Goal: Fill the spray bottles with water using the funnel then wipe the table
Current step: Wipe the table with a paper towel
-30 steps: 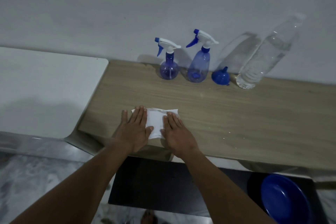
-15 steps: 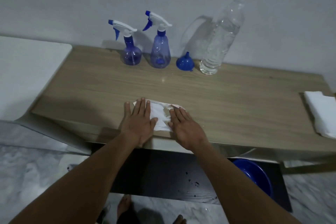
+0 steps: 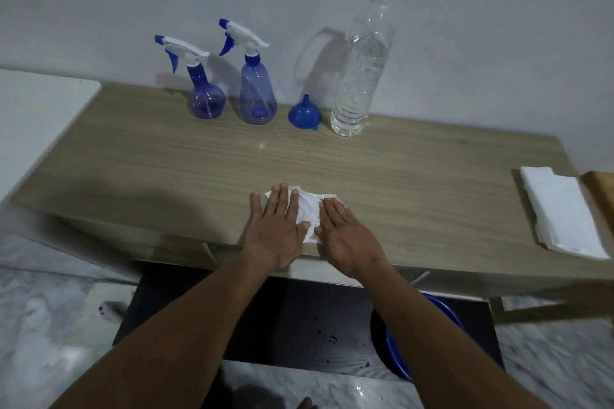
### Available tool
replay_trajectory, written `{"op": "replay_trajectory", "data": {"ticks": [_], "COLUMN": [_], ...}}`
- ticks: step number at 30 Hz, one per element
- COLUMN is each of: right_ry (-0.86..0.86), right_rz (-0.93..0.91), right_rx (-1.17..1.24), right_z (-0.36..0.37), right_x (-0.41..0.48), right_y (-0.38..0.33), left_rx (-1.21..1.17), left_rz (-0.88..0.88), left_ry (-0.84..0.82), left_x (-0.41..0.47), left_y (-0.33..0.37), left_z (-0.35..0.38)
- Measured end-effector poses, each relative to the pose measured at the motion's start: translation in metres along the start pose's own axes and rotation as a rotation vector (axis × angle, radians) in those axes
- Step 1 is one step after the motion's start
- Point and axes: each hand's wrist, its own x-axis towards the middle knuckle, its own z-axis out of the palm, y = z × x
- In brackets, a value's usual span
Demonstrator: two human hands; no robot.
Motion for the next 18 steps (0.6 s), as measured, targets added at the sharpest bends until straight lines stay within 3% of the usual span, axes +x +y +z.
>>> {"op": "replay_trajectory", "data": {"ticks": [6, 12, 15, 18], "right_ry": [-0.037, 0.041, 0.107, 0.108], "right_rz": [0.057, 0.065, 0.109, 0.097], "right_rx": [0.060, 0.005, 0.236, 0.314], "right_z": [0.002, 0.003, 0.008, 0.008], "right_x": [-0.022, -0.044, -0.056, -0.058], "right_y": [0.020, 0.034, 0.040, 0.042], "left_rx": [0.020, 0.017, 0.015, 0.016], "left_rz": [0.024, 0.078, 0.076, 0.083], "left_ry": [0.018, 0.027, 0.021, 0.008], "left_x": [0.003, 0.004, 0.004, 0.003], "left_y": [0.023, 0.062, 0.069, 0.067], "left_z": [0.001, 0.004, 0.004, 0.004]}}
